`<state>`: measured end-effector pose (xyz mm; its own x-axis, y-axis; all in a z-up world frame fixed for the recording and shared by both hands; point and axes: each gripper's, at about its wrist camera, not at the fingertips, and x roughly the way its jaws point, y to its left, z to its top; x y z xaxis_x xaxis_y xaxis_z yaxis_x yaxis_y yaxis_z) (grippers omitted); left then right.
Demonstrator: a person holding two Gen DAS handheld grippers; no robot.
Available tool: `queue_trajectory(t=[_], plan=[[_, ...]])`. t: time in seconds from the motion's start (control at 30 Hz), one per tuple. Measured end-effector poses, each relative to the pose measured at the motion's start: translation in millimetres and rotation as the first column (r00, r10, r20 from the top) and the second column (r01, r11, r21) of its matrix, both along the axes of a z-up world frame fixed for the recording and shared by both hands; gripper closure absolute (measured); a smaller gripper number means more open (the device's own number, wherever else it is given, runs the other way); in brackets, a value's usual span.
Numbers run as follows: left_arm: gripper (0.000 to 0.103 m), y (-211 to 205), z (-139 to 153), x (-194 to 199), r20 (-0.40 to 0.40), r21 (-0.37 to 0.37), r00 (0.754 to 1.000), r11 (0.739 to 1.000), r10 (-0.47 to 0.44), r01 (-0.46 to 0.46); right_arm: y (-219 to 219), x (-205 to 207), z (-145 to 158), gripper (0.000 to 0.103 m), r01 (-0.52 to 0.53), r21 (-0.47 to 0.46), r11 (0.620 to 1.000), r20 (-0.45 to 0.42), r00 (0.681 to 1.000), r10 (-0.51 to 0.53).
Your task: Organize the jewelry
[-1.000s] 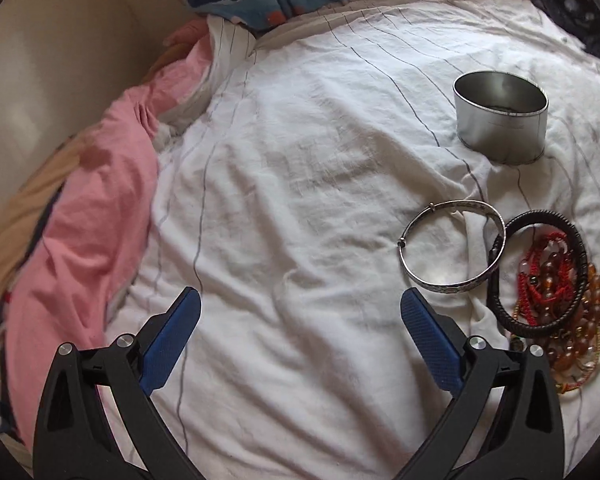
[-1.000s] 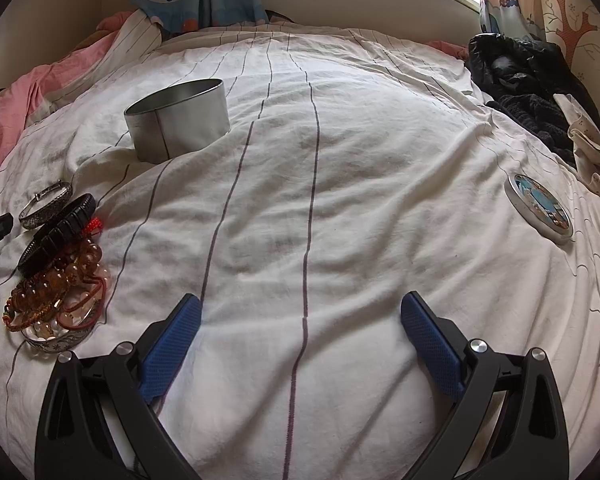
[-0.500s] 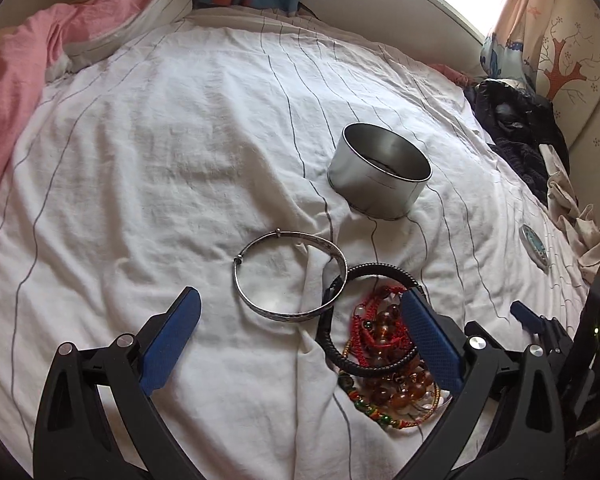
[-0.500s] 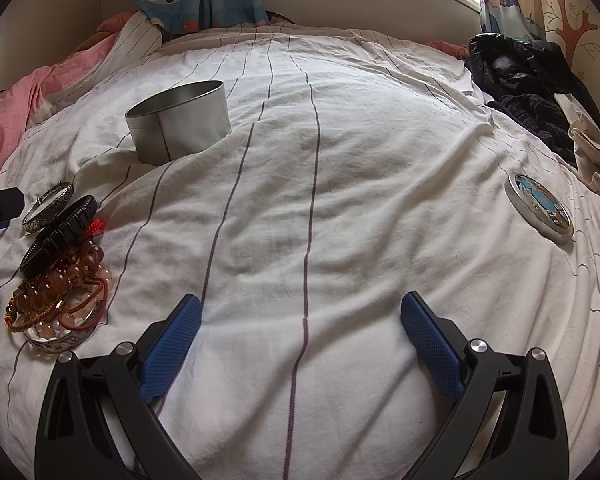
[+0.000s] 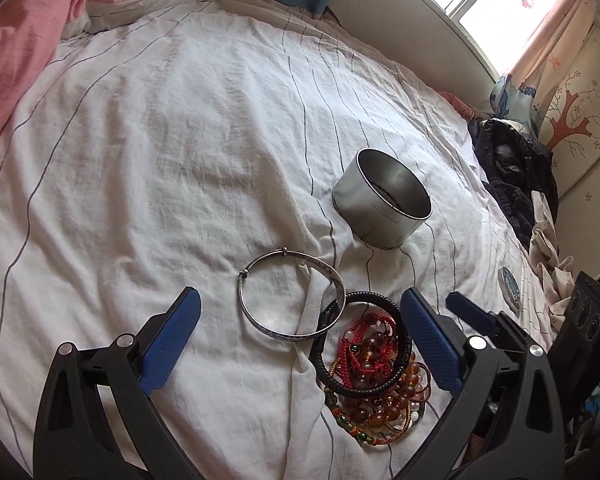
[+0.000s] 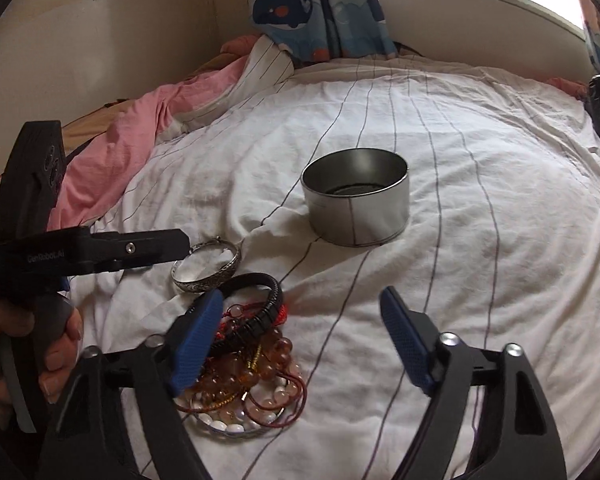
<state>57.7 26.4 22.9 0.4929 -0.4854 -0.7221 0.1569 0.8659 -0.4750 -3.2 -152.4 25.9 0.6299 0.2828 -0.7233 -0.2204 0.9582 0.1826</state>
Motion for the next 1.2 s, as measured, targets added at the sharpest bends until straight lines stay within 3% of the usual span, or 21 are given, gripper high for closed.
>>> queue_trajectory(t=[0.1,0.2,0.27,0.33,0.57,0.67,0.7,0.73,0.77,0.8,0.83,0.87,0.97,1.03,1.1,1.13,1.2], plan=[[0.006,4.4,-0.1,0.9,-0.01,-0.028,1.0,0.999,0.015,-0.016,8.8,14.9,-11.7,0.052,-0.034,-0.012,0.999,-0.075,0.997,0.033],[0.006,2.5,0.1,0.3,-0.009,-0.028,1.0,1.0,0.006,-0.006,11.0,21.5,-20.1,0.084,-0.058,0.012,0.998,-0.121,0.991,0.059],[0.006,-2.9,-0.9,-0.7,-0.007,-0.008,1.0,1.0,-0.014,0.014,5.7,18.4,-17.3,0.088,-0.048,0.015,0.999,-0.119,0.992,0.049],[0.006,-8.4,-3.3,-1.8,-0.005,0.018,0.999,0.999,-0.034,0.034,-5.3,9.3,-11.6,0.099,-0.019,0.016,1.0,-0.104,0.994,0.02],[0.007,-18.8,-11.0,-1.7,0.013,0.102,0.999,0.994,-0.042,0.04,-59.4,-17.2,-9.8,0.101,0.098,0.022,0.995,-0.113,0.989,-0.095],[0.008,-14.8,-12.2,-0.5,0.026,0.09,1.0,0.996,-0.009,0.006,-65.1,-17.5,-7.0,0.101,0.083,0.11,0.99,-0.111,0.991,-0.071],[0.008,-12.3,-12.4,0.1,0.028,0.08,1.0,0.997,0.006,-0.008,-61.7,-15.1,-4.5,0.1,0.069,0.131,0.989,-0.109,0.992,-0.054],[0.008,-9.4,-12.7,0.9,0.028,0.073,0.999,0.997,0.018,-0.02,-56.4,-11.5,-2.2,0.082,0.048,0.15,0.988,-0.111,0.993,-0.031],[0.008,-7.1,-12.8,1.5,0.026,0.068,0.999,0.997,0.027,-0.029,-48.7,-7.6,-0.4,0.059,0.032,0.16,0.987,-0.109,0.994,-0.014],[0.008,-6.0,-12.8,1.6,0.025,0.063,0.999,0.998,0.03,-0.032,-41.2,-3.9,2.0,0.028,0.024,0.153,0.988,-0.097,0.995,-0.009],[0.008,-5.4,-12.4,1.7,0.025,0.06,0.999,0.998,0.03,-0.031,-32.3,1.4,2.2,0.029,0.009,0.128,0.992,-0.106,0.994,0.005],[0.008,-6.0,-12.0,1.5,0.027,0.061,0.999,0.998,0.028,-0.03,-24.3,7.0,-0.6,0.033,-0.012,0.108,0.994,-0.126,0.992,0.026],[0.008,-7.8,-12.0,1.9,0.027,0.067,0.999,0.997,0.024,-0.025,-11.2,24.3,-20.5,0.058,-0.028,0.066,0.997,-0.215,0.976,0.042],[0.008,-7.5,-12.2,2.1,0.024,0.063,0.999,0.998,0.024,-0.025,-12.9,28.5,-31.7,0.079,-0.021,0.101,0.995,-0.245,0.969,0.045],[0.008,-8.9,-13.2,2.5,0.022,0.071,1.0,0.997,0.018,-0.02,-17.0,23.7,-26.6,0.084,-0.01,0.107,0.994,-0.218,0.975,0.034],[0.008,-10.3,-13.8,2.4,0.023,0.083,1.0,0.996,0.013,-0.014,-20.5,19.0,-21.7,0.092,-0.002,0.106,0.994,-0.2,0.979,0.023],[0.009,-15.5,-14.4,1.3,0.031,0.118,1.0,0.993,-0.005,0.001,-33.2,7.2,-11.2,0.092,0.027,0.107,0.994,-0.167,0.986,-0.009]])
